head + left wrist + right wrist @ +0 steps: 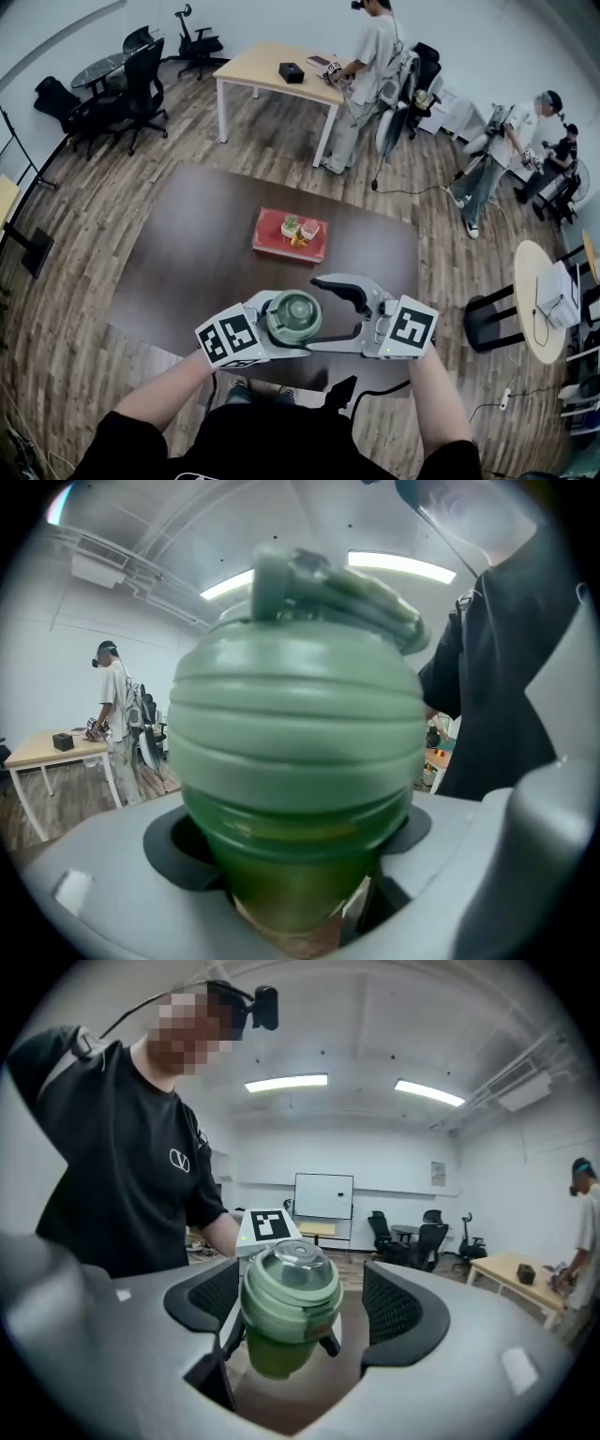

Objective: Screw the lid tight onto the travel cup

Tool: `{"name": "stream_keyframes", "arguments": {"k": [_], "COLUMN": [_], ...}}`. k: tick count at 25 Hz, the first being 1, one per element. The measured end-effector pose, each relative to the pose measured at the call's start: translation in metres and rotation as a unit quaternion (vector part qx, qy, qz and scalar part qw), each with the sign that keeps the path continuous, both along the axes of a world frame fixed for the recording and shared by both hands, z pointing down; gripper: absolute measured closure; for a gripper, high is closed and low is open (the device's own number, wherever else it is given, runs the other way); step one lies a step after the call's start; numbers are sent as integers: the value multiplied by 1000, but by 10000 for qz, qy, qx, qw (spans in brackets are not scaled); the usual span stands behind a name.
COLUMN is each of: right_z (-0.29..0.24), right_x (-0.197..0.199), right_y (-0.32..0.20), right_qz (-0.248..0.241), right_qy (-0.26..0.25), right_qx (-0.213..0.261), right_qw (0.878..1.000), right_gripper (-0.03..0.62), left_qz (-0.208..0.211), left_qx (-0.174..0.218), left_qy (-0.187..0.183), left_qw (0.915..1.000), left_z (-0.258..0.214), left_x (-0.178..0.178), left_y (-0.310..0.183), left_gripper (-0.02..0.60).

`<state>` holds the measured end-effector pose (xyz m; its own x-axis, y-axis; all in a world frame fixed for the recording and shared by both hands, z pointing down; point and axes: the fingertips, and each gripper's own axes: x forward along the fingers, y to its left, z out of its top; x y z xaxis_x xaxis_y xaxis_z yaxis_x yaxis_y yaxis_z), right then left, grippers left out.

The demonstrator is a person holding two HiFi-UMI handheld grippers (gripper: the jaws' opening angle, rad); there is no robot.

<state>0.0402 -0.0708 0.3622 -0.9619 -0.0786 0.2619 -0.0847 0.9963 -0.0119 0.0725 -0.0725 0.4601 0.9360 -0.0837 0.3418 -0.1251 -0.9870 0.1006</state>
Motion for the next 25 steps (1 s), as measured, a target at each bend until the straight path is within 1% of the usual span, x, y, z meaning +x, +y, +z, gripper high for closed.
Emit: {"name": "stream_keyframes", "arguments": {"k": [3, 4, 6, 7, 8, 10, 12, 13, 14, 15, 16, 18, 20, 21, 22, 23, 24, 25], "right_z": [4, 5, 6, 7, 7, 6, 6, 7, 8, 9, 9, 10, 9, 8, 8, 8, 8, 8], "right_x": [-5, -6, -8, -8, -8, -9, -13, -14, -15, -14, -13, -12, -11, -11, -10, -9, -9, -10], "right_y": [1, 4, 6, 5, 3, 0, -2, -4, -6, -9, -11, -15, -16, -17, -17, -17, -17, -16], "right_qz": [-708, -844, -865, -759, -569, -11, 711, 1142, 1616, 2108, 2593, 3466, 4107, 4311, 4423, 4446, 4394, 4277], "right_qy": [94, 147, 154, 89, -14, -239, -385, -434, -482, -525, -556, -565, -554, -568, -592, -617, -641, -665], "right_qx": [-21, -26, -56, -19, 18, 64, 67, 42, 8, -18, -25, 18, 129, 184, 230, 261, 276, 283], "right_qw": [9974, 9963, 9961, 9971, 9984, 9997, 9967, 9925, 9857, 9761, 9642, 9363, 9100, 9003, 8946, 8932, 8956, 9010], "right_gripper": [184, 186, 191, 191, 192, 193, 194, 195, 195, 195, 197, 197, 197, 197, 197, 196, 195, 194], "left_qz": [82, 93, 84, 52, 8, -76, -151, -194, -240, -281, -311, -338, -343, -343, -342, -339, -335, -328], "left_qx": [9, 33, 76, 84, 91, 113, 83, 50, 23, 13, 15, 15, 1, -5, -10, -11, -3, 11], "left_qy": [20, 15, -10, -9, -7, -16, 0, 17, 29, 29, 19, 3, 15, 28, 43, 58, 68, 73], "left_qw": [10000, 10000, 9999, 10000, 10000, 9999, 9999, 9998, 9997, 9996, 9995, 9994, 9994, 9994, 9994, 9994, 9994, 9994], "left_z": [-1, -3, -5, -6, -6, -6, -4, -3, -3, -2, -1, -1, -2, -2, -2, -2, -2, -2], "left_x": [4, 6, 8, 8, 7, 5, 1, 0, -1, -1, -1, -1, 0, 1, 2, 3, 4, 4], "left_y": [6, 6, 4, 2, 0, -3, -5, -6, -7, -9, -11, -15, -16, -17, -17, -18, -18, -18], "left_gripper": [161, 161, 161, 161, 161, 161, 161, 160, 161, 161, 160, 160, 158, 158, 158, 158, 158, 158]}}
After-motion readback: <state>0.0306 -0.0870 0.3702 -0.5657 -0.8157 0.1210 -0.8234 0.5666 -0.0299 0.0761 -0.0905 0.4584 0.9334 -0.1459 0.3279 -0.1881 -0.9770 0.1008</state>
